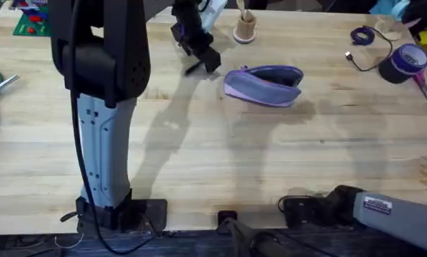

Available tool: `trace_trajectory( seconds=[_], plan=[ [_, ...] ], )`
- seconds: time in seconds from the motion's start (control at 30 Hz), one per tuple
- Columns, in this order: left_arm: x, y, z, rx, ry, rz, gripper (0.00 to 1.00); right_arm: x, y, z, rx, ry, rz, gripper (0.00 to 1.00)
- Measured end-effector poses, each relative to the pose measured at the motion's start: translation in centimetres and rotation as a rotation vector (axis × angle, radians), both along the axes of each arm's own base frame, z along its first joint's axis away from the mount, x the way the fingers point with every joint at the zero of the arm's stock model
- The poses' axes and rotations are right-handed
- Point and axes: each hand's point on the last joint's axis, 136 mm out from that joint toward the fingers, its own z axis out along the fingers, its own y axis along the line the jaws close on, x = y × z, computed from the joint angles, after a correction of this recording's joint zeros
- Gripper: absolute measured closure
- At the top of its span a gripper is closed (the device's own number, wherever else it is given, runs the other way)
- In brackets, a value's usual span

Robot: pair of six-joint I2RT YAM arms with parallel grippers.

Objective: Unzip the bag, pick up the pens from the table one at a time and place them inside, then zip the bag closed.

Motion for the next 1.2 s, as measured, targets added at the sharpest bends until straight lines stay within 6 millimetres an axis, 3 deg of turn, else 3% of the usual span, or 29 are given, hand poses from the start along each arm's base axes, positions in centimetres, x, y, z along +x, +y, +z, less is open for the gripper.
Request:
trace_trajectory(
  seconds=[0.03,0.1,0.17,0.57,0.63,0.73,0.9,1.07,1.2],
  plan=[
    [0.0,0.0,0.0,0.0,0.001,0.0,0.11,0.0,0.0,0.0,0.0,0.0,0.0,0.005],
    [-0.4,-0.3,0.0,-0.017,0.018,0.003,0.783,0.0,0.0,0.0,0.0,0.0,0.0,0.006],
    [-0.5,-0.5,0.1,-0.024,0.021,-0.001,0.93,0.0,0.0,0.0,0.0,0.0,0.0,0.006],
    [-0.1,0.4,0.3,-0.065,0.039,0.079,0.96,0.0,0.0,0.0,0.0,0.0,0.0,0.006],
    [-0.2,1.2,1.3,-0.066,0.035,0.103,0.96,0.0,0.0,0.0,0.0,0.0,0.0,0.005],
    [-0.1,1.4,3.6,-0.079,-0.003,0.111,0.959,0.0,0.0,0.0,0.0,0.0,0.0,0.005],
    [-0.7,0.1,9.3,-0.143,-0.098,0.086,0.959,0.0,0.0,0.0,0.0,0.0,0.0,0.005],
    [-2.3,-2.7,14.4,-0.201,-0.187,0.015,0.958,0.0,0.0,0.0,0.0,0.0,0.0,0.005],
    [-4.1,-5.3,16.9,-0.229,-0.231,-0.067,0.958,0.0,0.0,0.0,0.0,0.0,0.0,0.005]
  ],
)
